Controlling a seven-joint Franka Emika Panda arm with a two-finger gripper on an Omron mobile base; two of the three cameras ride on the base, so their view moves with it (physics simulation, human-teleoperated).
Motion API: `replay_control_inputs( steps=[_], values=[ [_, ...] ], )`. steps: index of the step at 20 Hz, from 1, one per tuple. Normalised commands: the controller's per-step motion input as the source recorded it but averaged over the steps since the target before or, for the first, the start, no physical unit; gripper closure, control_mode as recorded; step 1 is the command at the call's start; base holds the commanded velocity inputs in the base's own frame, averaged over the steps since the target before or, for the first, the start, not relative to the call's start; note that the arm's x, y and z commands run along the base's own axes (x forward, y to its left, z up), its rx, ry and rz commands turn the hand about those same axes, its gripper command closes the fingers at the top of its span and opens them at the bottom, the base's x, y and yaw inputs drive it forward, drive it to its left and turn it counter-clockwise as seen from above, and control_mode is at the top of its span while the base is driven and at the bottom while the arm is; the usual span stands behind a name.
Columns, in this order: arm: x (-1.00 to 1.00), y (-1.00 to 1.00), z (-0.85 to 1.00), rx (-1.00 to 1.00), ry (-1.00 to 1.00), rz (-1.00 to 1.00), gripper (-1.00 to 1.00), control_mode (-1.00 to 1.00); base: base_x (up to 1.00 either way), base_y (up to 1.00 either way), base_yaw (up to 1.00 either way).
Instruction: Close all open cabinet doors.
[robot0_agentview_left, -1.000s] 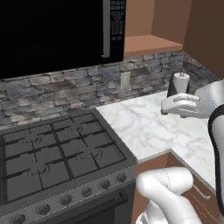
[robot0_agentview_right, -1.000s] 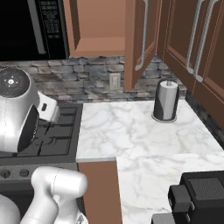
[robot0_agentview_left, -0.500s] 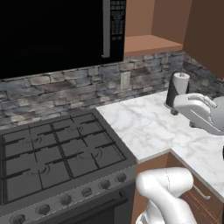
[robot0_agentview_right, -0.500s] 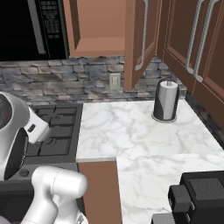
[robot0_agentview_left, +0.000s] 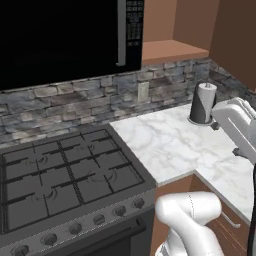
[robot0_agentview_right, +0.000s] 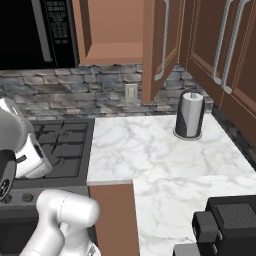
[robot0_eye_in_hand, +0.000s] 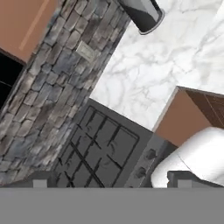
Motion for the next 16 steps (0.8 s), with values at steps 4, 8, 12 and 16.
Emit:
replay_control_inputs(
  steps=[4,8,12,16],
  values=[
    [-0.18,-0.47,0.12,0.17,0.28,-0.40,-1.00,-1.00,0.00,0.00,0.00],
    [-0.28,-0.49,0.11,0.18,0.20,-0.39,-1.00,-1.00,0.00,0.00,0.00],
    [-0.27,-0.48,0.07,0.15,0.17,-0.40,-1.00,-1.00,0.00,0.00,0.00],
    [-0.32,-0.55,0.05,0.18,0.10,-0.31,-1.00,-1.00,0.00,0.00,0.00]
  ],
)
